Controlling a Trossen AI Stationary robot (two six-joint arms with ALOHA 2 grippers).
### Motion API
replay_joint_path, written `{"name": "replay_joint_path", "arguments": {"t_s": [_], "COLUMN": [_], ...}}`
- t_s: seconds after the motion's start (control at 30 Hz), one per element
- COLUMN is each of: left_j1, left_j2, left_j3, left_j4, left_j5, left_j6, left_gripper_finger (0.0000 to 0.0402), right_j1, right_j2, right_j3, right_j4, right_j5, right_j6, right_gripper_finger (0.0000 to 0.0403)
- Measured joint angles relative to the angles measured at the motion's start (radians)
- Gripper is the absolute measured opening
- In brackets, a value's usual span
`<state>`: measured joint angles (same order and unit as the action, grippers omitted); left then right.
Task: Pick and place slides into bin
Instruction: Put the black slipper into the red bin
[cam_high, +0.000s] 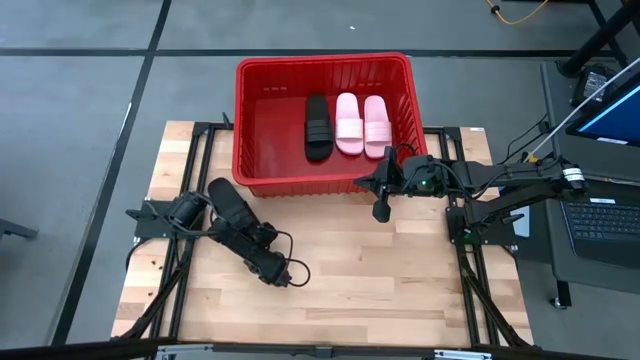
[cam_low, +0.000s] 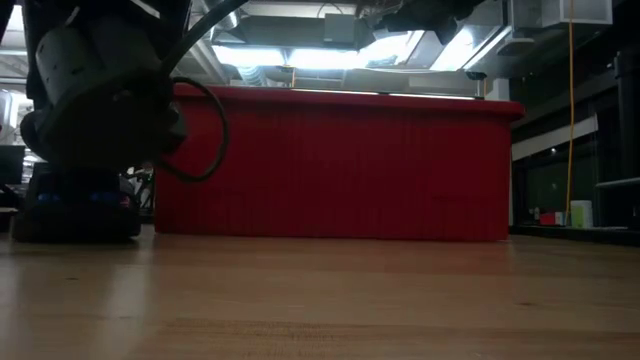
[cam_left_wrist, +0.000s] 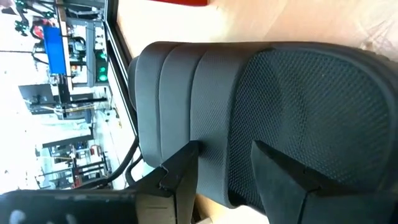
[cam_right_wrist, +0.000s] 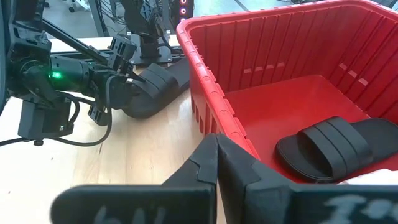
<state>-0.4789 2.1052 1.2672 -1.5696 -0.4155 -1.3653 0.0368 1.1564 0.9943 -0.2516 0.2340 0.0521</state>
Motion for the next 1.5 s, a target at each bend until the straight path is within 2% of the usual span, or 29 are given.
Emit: {"name": "replay_joint_path", "arguments": {"t_s": [0.13, 0.33, 0.7, 0.87, 1.23, 1.5], "left_j1": [0.002, 0.003, -0.001, -0.014, -0.025, -0.025], "left_j2": [0.000, 0.000, 0.000, -0.008, -0.060, -0.064], "left_j3": [-0.025, -0.077, -0.074, -0.063, -0.062, -0.127], "left_j4": [0.001, -0.002, -0.001, 0.000, 0.001, -0.002], "left_j5": [-0.008, 0.033, 0.032, 0.041, -0.013, 0.036], "left_j6": [-0.003, -0.016, -0.020, -0.019, -0.037, -0.008], "left_gripper_finger": [0.0143, 0.0143, 0.0143, 0.0143, 0.0143, 0.0143], "right_j1": [0.000, 0.000, 0.000, 0.000, 0.000, 0.000], "right_j2": [0.000, 0.001, 0.089, 0.123, 0.125, 0.125], "right_j3": [0.000, 0.000, 0.000, 0.000, 0.000, 0.000], "right_j4": [0.000, 0.000, 0.003, 0.055, 0.174, 0.174], "right_j5": [0.000, 0.000, 0.000, -0.002, -0.003, -0.003], "right_j6": [0.001, 0.022, 0.024, 0.020, -0.034, -0.037], "right_gripper_finger": [0.0007, 0.0007, 0.0007, 0.0007, 0.0007, 0.0007]}}
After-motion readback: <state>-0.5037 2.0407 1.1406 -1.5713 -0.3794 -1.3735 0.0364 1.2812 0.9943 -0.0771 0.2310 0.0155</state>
